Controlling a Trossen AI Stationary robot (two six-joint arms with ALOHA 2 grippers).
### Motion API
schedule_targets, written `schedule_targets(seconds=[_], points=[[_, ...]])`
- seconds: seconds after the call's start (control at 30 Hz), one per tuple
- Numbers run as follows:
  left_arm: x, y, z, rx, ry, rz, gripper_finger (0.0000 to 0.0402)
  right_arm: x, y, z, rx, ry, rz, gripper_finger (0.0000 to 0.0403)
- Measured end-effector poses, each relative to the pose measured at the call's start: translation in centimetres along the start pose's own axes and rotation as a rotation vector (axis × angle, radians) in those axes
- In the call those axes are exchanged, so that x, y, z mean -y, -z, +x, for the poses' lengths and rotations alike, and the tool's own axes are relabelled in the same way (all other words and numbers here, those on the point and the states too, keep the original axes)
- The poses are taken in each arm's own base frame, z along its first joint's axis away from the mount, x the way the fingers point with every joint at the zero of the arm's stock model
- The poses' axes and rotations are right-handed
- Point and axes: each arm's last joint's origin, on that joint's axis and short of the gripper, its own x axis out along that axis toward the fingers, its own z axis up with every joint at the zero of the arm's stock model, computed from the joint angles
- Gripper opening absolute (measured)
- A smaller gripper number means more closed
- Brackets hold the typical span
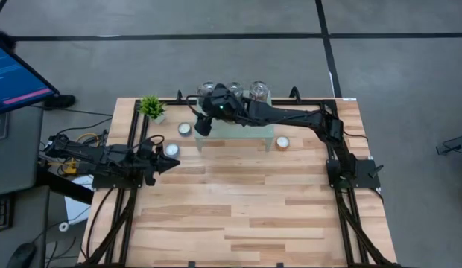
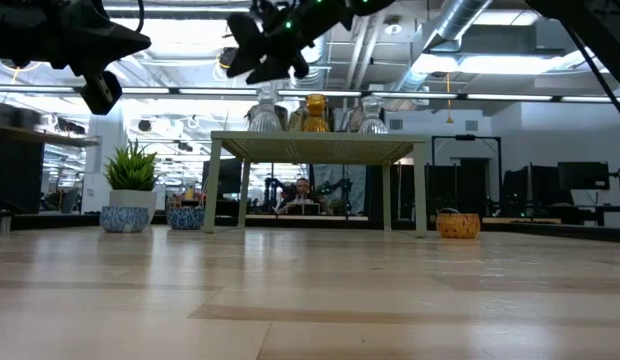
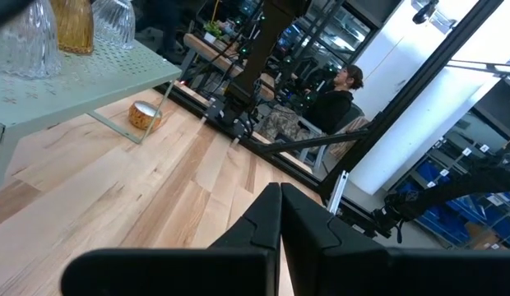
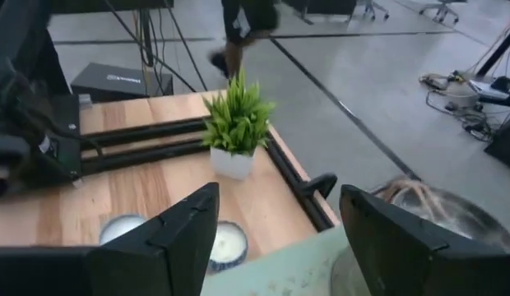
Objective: Pick & Place candle stick holders
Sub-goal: Put the transparent candle holder on the shelf
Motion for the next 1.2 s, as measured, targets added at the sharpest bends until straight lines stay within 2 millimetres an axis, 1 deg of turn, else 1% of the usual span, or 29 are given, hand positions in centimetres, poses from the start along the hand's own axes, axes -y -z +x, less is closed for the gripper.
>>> schedule_targets(seconds=[0.13,0.23,0.3,0.37,0.43,0.5,0.57,0.63,0.67,0.7,0.77,0.87,0.93,1.0,1.1,1.2], points=[[0.0,0.0,0.0,0.0,0.0,0.0,0.0007,-0.1,-1.7,-0.9,0.034,-0.009,-0.004,0.0244],[0.0,0.0,0.0,0.0,0.0,0.0,0.0007,-0.5,-3.8,-2.3,0.079,-0.02,-0.018,0.0244],[0.0,0.0,0.0,0.0,0.0,0.0,0.0007,-1.0,-5.4,-4.1,0.094,-0.041,-0.032,0.0243],[0.0,0.0,0.0,0.0,0.0,0.0,0.0007,-1.4,-7.3,-6.5,0.119,-0.062,-0.048,0.0235],[0.0,0.0,0.0,0.0,0.0,0.0,0.0007,-1.7,-8.5,-9.1,0.107,-0.088,-0.067,0.0213],[0.0,0.0,0.0,0.0,0.0,0.0,0.0007,-2.4,-9.1,-11.3,0.098,-0.116,-0.098,0.0173],[0.0,0.0,0.0,0.0,0.0,0.0,0.0007,-3.2,-9.0,-13.2,0.052,-0.166,-0.135,0.0115],[0.0,0.0,0.0,0.0,0.001,0.0,0.0007,-4.1,-8.9,-14.8,0.026,-0.244,-0.177,0.0048],[0.0,0.0,0.0,0.0,0.001,0.0,0.0007,-4.4,-8.8,-15.7,0.002,-0.274,-0.198,0.0024],[0.0,0.0,0.0,0.0,0.0,0.0,0.0007,-4.6,-8.6,-16.4,-0.017,-0.294,-0.203,0.0015],[0.0,0.0,0.0,0.0,0.001,0.0,0.0007,-4.9,-8.0,-17.3,-0.06,-0.312,-0.17,0.0014],[0.0,0.0,0.0,0.0,0.001,0.0,0.0007,-5.5,-6.2,-17.1,-0.11,-0.32,-0.145,0.0003],[0.0,0.0,0.0,0.0,0.0,0.0,0.0007,-6.1,-4.7,-16.8,-0.094,-0.328,-0.109,0.0003],[0.0,0.0,0.0,0.0,0.0,0.0,0.0007,-6.5,-3.3,-17.1,-0.028,-0.348,-0.048,0.0001],[0.0,0.0,0.0,0.0,0.0,0.0,0.0007,-6.9,-1.1,-17.7,0.131,-0.387,0.077,0.0001],[0.0,0.0,0.0,0.0,0.0,0.0,0.0007,-6.5,1.5,-17.9,0.215,-0.376,0.211,0.0]])
